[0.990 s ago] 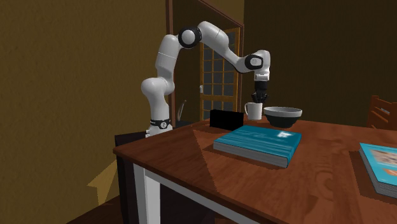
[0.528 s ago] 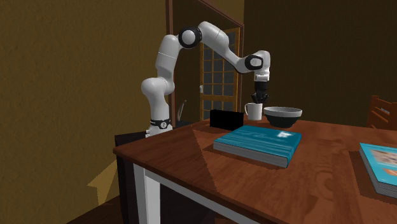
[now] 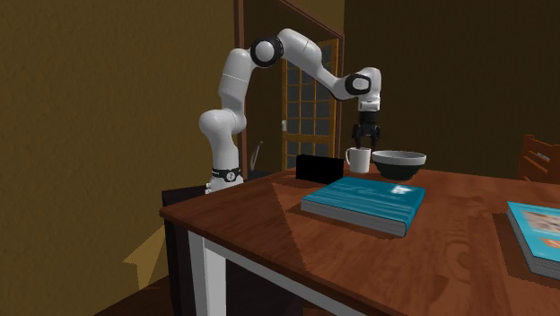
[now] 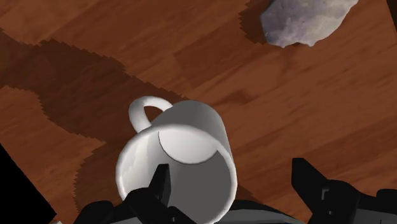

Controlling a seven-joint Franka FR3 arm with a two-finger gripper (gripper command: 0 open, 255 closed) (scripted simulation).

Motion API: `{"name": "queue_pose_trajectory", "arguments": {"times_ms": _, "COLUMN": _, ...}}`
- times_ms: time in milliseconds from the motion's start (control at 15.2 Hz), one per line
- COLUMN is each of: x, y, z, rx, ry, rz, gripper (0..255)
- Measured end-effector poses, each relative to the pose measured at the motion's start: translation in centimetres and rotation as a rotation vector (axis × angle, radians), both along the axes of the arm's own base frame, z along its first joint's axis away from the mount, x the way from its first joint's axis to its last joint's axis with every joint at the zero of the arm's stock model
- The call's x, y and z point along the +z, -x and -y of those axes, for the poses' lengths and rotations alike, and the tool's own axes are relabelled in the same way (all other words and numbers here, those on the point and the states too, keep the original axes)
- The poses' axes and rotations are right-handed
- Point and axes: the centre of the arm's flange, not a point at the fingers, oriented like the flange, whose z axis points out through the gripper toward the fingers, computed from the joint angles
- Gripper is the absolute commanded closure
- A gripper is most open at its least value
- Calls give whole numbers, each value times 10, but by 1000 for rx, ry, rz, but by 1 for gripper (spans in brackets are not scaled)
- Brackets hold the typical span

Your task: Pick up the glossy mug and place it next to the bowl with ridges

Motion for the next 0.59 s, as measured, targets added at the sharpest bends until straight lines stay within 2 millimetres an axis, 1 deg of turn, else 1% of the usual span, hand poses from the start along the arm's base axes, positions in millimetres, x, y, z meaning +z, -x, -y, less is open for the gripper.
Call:
{"name": "queue_pose_trajectory", "arguments": {"times_ms": 66, "x": 10, "y": 0, "z": -3, "rx": 0, "ry": -1, "rz": 1, "gripper": 0}}
{"name": "queue_pose_trajectory", "arguments": {"times_ms": 198, "x": 28, "y": 2, "z": -3, "rx": 0, "ry": -1, "rz": 1, "gripper": 0}}
{"name": "queue_pose_trajectory", "arguments": {"times_ms": 330, "x": 33, "y": 1, "z": -4, "rx": 0, "ry": -1, "rz": 0, "gripper": 0}}
{"name": "queue_pose_trajectory", "arguments": {"times_ms": 594, "x": 34, "y": 1, "z": -4, "rx": 0, "ry": 0, "rz": 0, "gripper": 0}}
